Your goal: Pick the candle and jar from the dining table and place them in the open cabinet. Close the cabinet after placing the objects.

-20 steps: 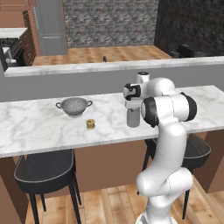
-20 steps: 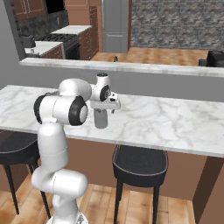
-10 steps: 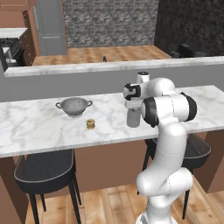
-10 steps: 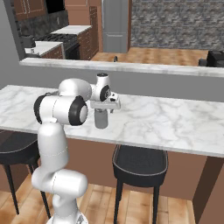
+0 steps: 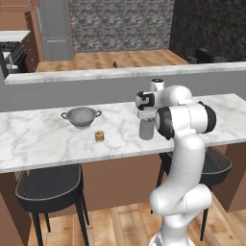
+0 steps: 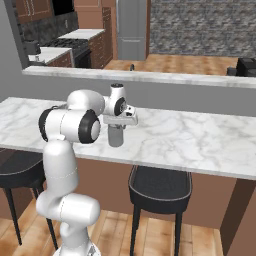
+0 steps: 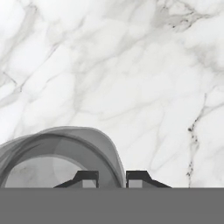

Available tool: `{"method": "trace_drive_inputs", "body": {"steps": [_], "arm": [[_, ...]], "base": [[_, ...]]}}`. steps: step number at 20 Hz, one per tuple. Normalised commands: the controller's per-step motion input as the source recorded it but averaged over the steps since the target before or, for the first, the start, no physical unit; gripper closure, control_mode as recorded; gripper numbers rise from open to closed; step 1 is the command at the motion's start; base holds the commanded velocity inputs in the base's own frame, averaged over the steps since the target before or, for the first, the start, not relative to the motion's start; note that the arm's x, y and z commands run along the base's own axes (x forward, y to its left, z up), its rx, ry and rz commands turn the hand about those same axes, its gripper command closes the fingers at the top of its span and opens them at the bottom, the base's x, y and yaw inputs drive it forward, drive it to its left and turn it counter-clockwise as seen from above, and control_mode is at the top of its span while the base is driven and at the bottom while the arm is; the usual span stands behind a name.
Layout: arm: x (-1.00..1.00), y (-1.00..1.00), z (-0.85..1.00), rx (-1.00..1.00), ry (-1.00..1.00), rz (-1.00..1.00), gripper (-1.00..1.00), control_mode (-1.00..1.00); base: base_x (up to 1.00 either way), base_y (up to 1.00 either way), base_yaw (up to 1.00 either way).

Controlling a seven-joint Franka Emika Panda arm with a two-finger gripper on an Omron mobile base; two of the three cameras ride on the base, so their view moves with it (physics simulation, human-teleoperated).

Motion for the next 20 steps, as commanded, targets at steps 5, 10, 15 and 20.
{"method": "trace_drive_inputs", "body": {"steps": [5, 10, 15, 20], "arm": [[0.0, 0.0, 0.0, 0.0, 0.0, 0.0, 1.0, -1.0], [0.0, 0.0, 0.19, 0.0, 0.0, 0.0, 1.0, -1.0], [0.0, 0.0, 0.44, 0.0, 0.0, 0.0, 1.0, -1.0], [0.0, 0.0, 0.5, 0.0, 0.0, 0.0, 1.0, -1.0]], "base": [[0.0, 0.0, 0.0], [0.0, 0.0, 0.0], [0.0, 0.0, 0.0], [0.0, 0.0, 0.0]]}}
